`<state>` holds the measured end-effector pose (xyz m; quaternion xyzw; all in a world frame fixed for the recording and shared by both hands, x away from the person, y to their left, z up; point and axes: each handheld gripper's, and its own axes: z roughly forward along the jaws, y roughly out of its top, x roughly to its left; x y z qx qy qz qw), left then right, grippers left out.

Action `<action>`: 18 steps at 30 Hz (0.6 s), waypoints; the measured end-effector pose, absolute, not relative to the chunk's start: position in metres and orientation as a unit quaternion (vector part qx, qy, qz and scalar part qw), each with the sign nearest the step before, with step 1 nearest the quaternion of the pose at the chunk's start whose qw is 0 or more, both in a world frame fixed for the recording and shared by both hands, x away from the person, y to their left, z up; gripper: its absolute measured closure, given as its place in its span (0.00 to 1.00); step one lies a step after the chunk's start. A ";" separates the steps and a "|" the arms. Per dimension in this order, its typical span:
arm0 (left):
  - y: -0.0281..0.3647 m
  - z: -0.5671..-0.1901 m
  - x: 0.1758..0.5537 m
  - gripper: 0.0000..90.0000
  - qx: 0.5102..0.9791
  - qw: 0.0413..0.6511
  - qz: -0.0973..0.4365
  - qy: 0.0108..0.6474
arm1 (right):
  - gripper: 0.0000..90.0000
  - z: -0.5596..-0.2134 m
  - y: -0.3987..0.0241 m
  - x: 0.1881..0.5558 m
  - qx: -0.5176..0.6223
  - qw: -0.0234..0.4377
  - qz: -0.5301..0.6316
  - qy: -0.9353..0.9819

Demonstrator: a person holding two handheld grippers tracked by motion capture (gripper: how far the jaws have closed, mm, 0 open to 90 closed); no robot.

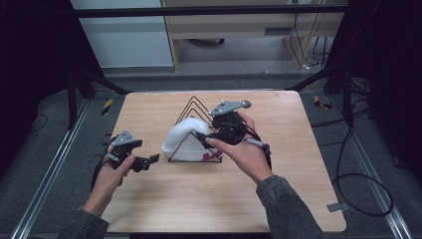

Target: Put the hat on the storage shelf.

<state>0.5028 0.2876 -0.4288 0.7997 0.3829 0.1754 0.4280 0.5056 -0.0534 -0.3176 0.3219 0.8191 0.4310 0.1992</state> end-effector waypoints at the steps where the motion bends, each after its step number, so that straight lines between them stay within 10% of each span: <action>1: 0.289 -0.431 0.500 0.04 0.800 0.421 0.178 0.388 | 0.14 -0.318 -0.058 0.502 0.322 0.202 0.432 0.818; 18: 0.290 -0.473 0.498 0.05 0.806 0.365 0.214 0.415 | 0.15 -0.351 -0.147 0.465 0.356 0.231 0.413 0.806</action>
